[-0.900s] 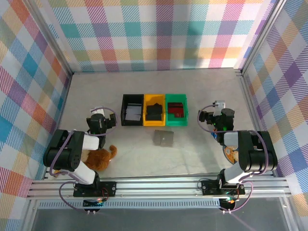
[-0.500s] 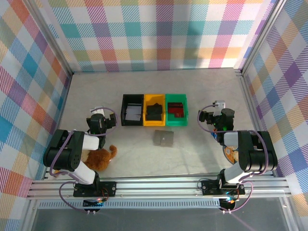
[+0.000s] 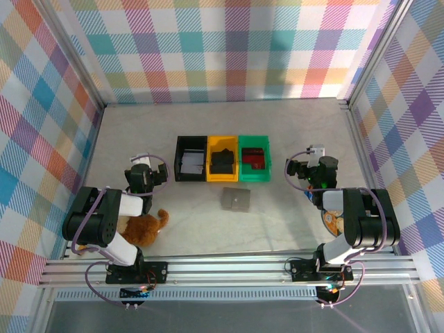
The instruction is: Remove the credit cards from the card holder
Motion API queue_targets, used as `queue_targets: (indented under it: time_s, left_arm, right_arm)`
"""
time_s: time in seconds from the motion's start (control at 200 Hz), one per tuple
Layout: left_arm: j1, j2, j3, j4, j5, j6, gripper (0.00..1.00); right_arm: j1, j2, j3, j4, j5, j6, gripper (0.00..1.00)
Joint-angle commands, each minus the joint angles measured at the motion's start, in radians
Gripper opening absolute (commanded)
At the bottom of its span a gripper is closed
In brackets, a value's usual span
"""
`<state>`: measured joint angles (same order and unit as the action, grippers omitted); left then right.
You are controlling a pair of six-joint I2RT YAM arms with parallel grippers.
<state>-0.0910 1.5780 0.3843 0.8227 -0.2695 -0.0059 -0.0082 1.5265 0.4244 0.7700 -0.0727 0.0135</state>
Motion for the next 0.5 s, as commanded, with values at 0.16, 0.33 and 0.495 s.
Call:
queue_targets:
  time_s: [0.16,0.33,0.495]
  left_arm:
    - [-0.015,-0.041,0.036,-0.017,-0.032,0.004,1.0]
    - [-0.031,-0.121,0.174,-0.309,-0.072,0.013,1.0]
    - [-0.051,-0.292,0.288,-0.523,-0.036,-0.116,1.0]
  right_arm:
    - [-0.002,-0.069,0.082,-0.183,-0.049,-0.028,0.99]
    - [0.067,-0.207,0.102,-0.307,0.051,-0.049,0.99]
    - [0.127,-0.37,0.198,-0.472,0.039,0.034,0.99]
